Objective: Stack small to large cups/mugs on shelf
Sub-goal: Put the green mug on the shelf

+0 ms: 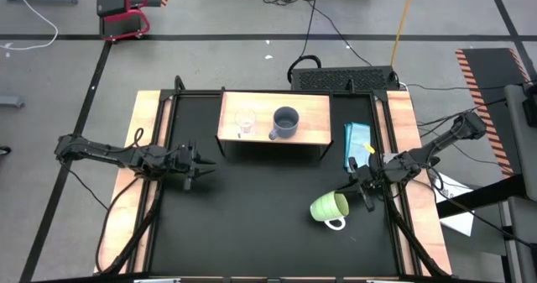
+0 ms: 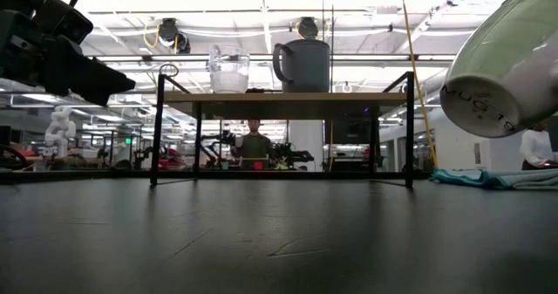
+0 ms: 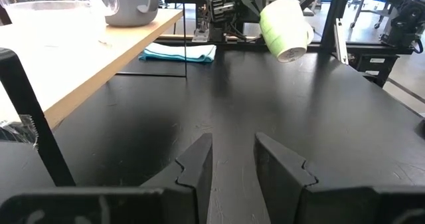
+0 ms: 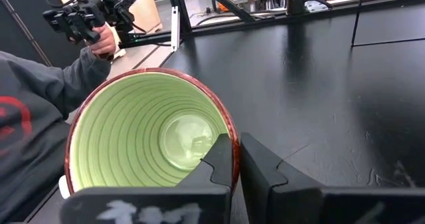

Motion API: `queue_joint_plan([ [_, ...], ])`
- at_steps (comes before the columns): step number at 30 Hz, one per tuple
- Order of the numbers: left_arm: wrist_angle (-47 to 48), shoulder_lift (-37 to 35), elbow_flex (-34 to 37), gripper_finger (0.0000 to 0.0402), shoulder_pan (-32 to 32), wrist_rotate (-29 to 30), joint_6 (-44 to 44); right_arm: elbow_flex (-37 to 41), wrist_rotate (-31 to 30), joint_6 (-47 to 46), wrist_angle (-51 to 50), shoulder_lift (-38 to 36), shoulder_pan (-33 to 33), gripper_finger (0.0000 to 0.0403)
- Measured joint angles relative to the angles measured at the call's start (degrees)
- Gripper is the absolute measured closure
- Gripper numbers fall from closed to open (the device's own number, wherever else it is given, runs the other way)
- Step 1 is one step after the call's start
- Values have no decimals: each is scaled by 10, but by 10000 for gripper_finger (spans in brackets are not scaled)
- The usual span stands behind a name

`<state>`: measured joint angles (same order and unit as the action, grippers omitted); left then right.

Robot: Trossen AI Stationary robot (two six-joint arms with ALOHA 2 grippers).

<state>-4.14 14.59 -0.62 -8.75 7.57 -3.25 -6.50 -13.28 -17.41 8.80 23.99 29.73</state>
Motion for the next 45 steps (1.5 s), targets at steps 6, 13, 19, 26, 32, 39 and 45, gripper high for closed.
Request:
queue_joint_plan([
  [6, 0, 0, 0, 289, 0, 0, 0, 0, 0, 3, 5, 0, 0, 401],
  [13, 0, 0, 0, 289, 0, 0, 1, 0, 15, 39, 68, 0, 0, 401],
  [19, 0, 0, 0, 289, 0, 0, 9, -25, 14, 93, 72, 0, -11, 401],
  [26, 0, 0, 0, 289, 1, 0, 14, -124, 14, 109, -60, 0, -48, 401],
  [32, 1, 0, 0, 289, 1, 0, 15, -190, 15, 123, -128, 0, -73, 401],
  [39, 1, 0, 0, 289, 0, 0, 28, -251, 14, 122, -176, 9, -123, 401],
  [45, 1, 0, 0, 289, 0, 0, 30, -307, 14, 147, -219, 23, -185, 401],
])
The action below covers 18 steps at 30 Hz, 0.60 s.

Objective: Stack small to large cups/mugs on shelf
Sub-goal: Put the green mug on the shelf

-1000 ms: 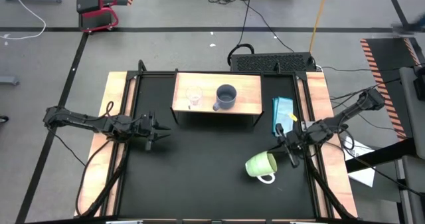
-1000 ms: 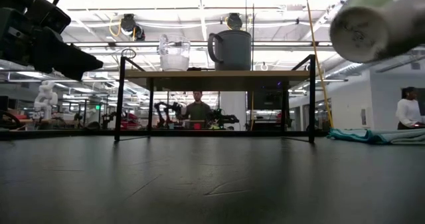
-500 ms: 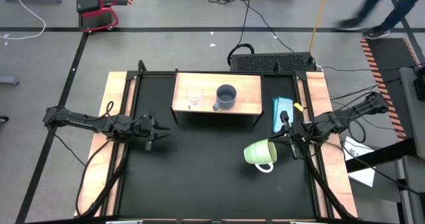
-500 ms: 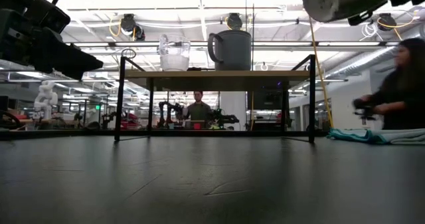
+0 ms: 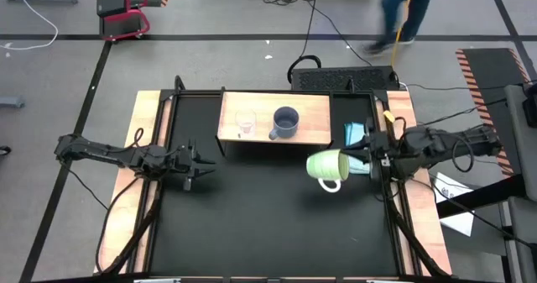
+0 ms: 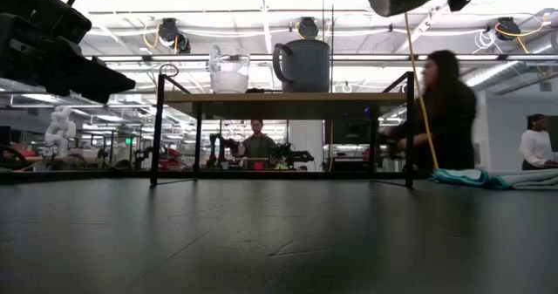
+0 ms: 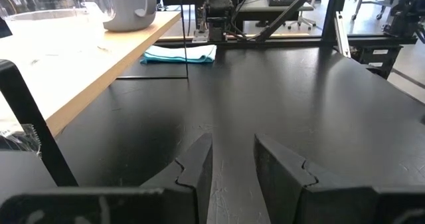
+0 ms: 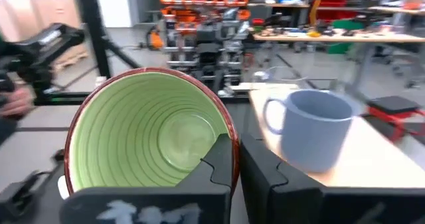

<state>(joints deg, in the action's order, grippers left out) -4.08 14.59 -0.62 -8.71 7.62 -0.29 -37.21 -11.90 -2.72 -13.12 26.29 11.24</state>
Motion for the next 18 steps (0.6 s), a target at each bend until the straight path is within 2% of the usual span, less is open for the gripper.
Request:
queue_joint_plan([
  [6, 0, 0, 0, 289, 0, 0, -2, -68, 0, 7, -76, 25, -60, 401],
  [10, 0, 0, 0, 289, 0, 0, 0, -115, 31, 17, -107, 62, -95, 401],
  [15, 0, 0, 0, 289, 0, 0, 1, -168, 37, 30, -149, 112, -146, 401],
  [18, 0, 0, 0, 289, 0, 0, 1, -204, 81, 42, -180, 145, -183, 401],
])
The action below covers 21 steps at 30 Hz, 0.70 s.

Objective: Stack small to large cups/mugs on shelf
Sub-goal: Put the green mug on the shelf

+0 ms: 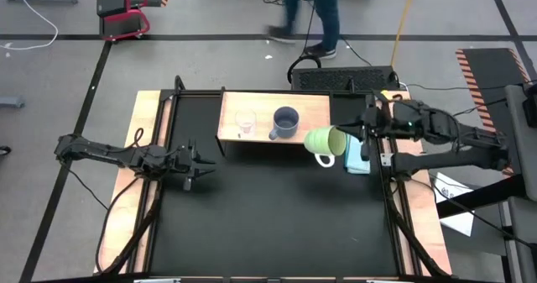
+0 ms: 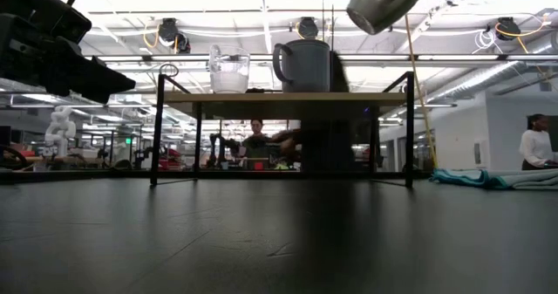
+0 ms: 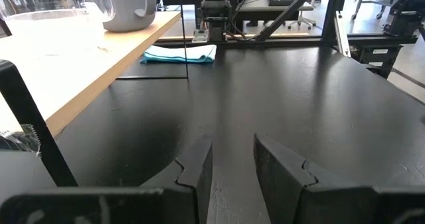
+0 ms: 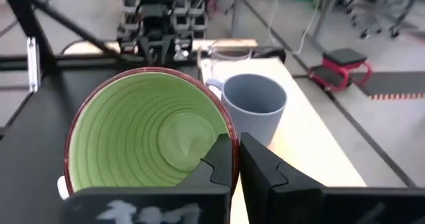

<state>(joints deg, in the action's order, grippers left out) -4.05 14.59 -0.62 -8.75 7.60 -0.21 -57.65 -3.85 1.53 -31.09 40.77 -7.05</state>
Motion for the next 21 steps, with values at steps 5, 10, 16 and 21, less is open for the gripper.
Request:
queue_joint_plan([
  [5, 0, 0, 0, 289, 0, 0, -1, -63, 44, 23, -51, 54, -68, 401],
  [10, 0, 0, 0, 289, 0, 0, -1, -115, 103, 37, -80, 102, -131, 401],
  [16, 2, 0, 0, 289, 0, 0, -1, -166, 140, 42, -126, 172, -200, 401],
  [21, 16, 0, 0, 289, 0, 0, 0, -196, 170, 52, -161, 230, -234, 401],
])
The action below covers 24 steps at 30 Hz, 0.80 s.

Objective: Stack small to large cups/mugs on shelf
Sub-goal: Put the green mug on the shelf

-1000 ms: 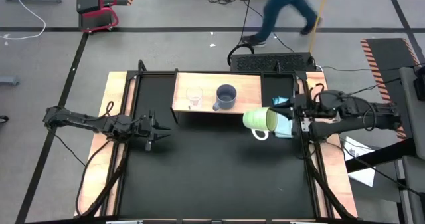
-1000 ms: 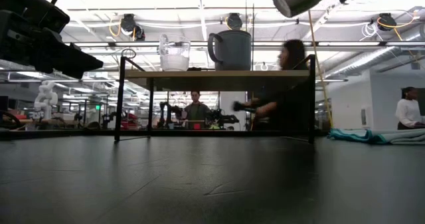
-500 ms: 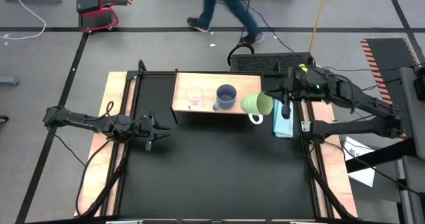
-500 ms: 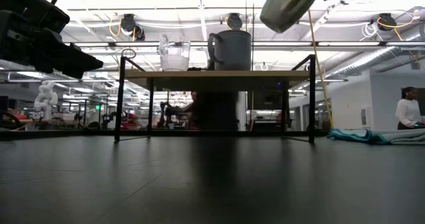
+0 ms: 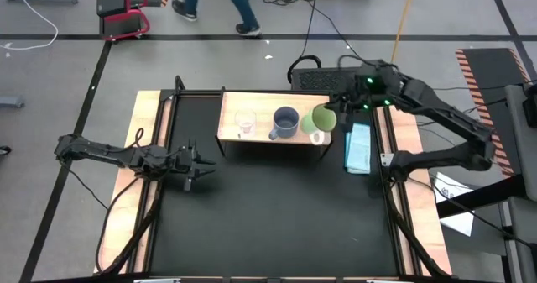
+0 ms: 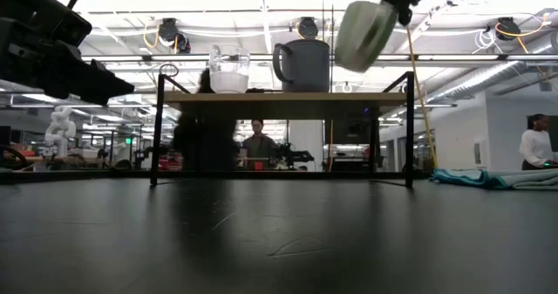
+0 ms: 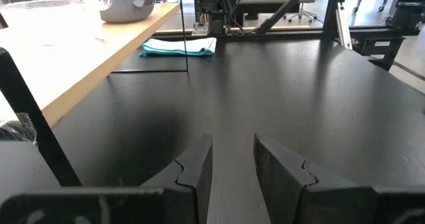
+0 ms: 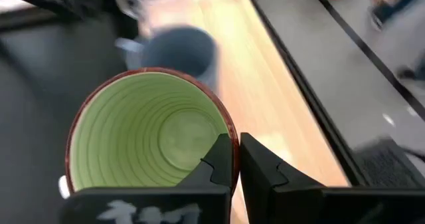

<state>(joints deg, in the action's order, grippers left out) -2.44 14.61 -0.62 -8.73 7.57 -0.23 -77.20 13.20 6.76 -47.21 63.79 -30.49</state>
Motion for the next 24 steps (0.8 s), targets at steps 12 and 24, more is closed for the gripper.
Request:
queue_joint_plan([
  [12, 7, 0, -1, 289, 0, 0, 15, -115, 4, 34, -102, 88, -33, 401],
  [24, 8, 0, -1, 289, 0, 3, 31, -176, 4, 55, -206, 161, -53, 401],
])
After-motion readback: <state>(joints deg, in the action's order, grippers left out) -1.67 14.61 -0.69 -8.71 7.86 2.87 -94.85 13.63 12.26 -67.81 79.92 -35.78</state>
